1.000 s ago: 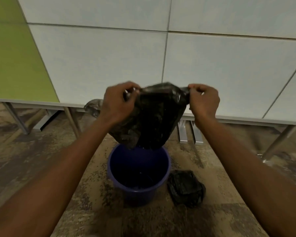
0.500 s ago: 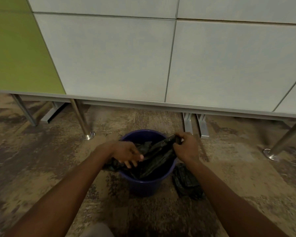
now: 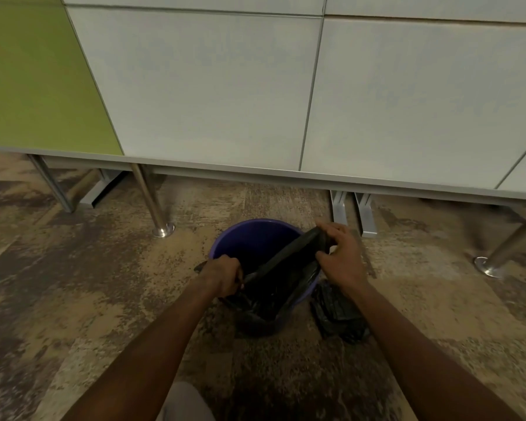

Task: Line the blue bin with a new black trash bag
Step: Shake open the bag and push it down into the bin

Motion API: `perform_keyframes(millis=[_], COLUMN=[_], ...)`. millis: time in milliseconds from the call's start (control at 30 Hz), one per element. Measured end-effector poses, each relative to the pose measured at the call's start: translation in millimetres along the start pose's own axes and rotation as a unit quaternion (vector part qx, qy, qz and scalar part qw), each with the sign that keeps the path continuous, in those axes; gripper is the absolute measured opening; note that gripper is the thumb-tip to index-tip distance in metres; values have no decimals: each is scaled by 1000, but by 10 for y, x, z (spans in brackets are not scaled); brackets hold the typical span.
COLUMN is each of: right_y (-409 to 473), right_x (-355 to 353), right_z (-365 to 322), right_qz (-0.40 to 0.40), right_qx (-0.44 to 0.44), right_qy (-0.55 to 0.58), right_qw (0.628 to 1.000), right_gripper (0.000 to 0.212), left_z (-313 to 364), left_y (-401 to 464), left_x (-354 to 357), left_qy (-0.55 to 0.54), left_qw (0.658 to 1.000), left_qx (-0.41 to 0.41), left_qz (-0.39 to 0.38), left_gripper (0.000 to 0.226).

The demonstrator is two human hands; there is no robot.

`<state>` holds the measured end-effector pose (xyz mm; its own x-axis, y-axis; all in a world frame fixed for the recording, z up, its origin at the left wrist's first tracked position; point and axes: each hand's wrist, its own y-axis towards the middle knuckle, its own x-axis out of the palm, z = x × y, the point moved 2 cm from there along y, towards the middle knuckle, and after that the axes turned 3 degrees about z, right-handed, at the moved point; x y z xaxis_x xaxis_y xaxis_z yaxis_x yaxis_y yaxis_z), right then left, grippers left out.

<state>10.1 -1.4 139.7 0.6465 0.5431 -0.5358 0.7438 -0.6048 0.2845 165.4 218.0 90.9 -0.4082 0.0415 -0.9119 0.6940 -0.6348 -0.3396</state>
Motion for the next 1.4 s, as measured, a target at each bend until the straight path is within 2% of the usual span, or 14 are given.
perform_keyframes(millis=[100, 233, 333, 433, 533, 633, 700, 833, 933, 1033, 1133, 1200, 1300, 1400], right_y=[-84, -183, -279, -451, -685, -980, -1155, -1340, -1425, -1461, -1435, -1438, -1418, -1349], right_x=[-1, 51, 135, 268, 516, 822, 1008, 1150, 1094, 1037, 999, 1016, 1029, 1069], right_z=[164, 360, 394, 342, 274, 166, 92, 47, 19, 75, 158, 234, 351, 472], right_qz=[12, 37, 97, 203, 246, 262, 257, 235, 220, 197, 199, 197, 183, 127], right_qx=[12, 112, 139, 201, 277, 355, 375, 337, 273, 223, 165, 137, 134, 168], right_qy=[-17, -30, -52, -43, 45, 107, 132, 114, 60, 19, 1, -19, -21, -22], right_qw=[1000, 993, 984, 957, 928, 891, 881, 904, 935, 954, 966, 970, 974, 977], right_gripper=[50, 43, 52, 86, 111, 115, 110, 89, 63, 37, 28, 20, 24, 56], left_z=[-59, -165, -185, -160, -134, -121, -126, -154, -174, -202, -246, -282, -336, -389], left_y=[-12, 8, 50, 92, 111, 133, 138, 76, -39, -118, -118, -69, 13, 96], left_x=[-5, -132, -222, -265, -252, -228, -209, -171, -180, -213, -211, -182, -154, -120], left_qy=[-21, -108, -179, -211, -205, -188, -186, -166, -150, -135, -101, -85, -44, 6], left_qw=[998, 976, 951, 933, 923, 916, 913, 917, 915, 914, 923, 938, 955, 951], left_qx=[4, -5, 3, 2, 0, -24, -33, -16, -9, 44, 86, 84, 67, 61], left_qz=[56, 187, 252, 292, 325, 354, 362, 362, 375, 380, 361, 326, 287, 302], left_gripper=[14, 11, 13, 10, 12, 14, 14, 4, 18, 34, 13, 10, 8, 32])
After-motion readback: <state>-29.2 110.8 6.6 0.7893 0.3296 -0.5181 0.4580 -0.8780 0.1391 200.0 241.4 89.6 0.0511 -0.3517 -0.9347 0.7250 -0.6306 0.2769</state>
